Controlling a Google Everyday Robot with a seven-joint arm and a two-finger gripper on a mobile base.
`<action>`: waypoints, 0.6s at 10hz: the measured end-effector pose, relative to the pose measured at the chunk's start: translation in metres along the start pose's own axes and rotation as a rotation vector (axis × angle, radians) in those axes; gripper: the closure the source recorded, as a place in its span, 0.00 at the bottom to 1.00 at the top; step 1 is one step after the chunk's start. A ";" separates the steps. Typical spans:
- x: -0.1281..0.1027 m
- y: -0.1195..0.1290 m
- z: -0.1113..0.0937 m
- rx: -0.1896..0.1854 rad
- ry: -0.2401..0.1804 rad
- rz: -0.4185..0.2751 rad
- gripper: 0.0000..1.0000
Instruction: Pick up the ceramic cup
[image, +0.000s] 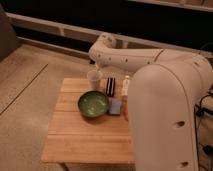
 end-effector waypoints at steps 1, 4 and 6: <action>-0.001 0.002 0.010 -0.010 0.004 -0.001 0.35; -0.011 0.020 0.038 -0.056 0.015 -0.030 0.35; -0.009 0.026 0.054 -0.079 0.034 -0.034 0.35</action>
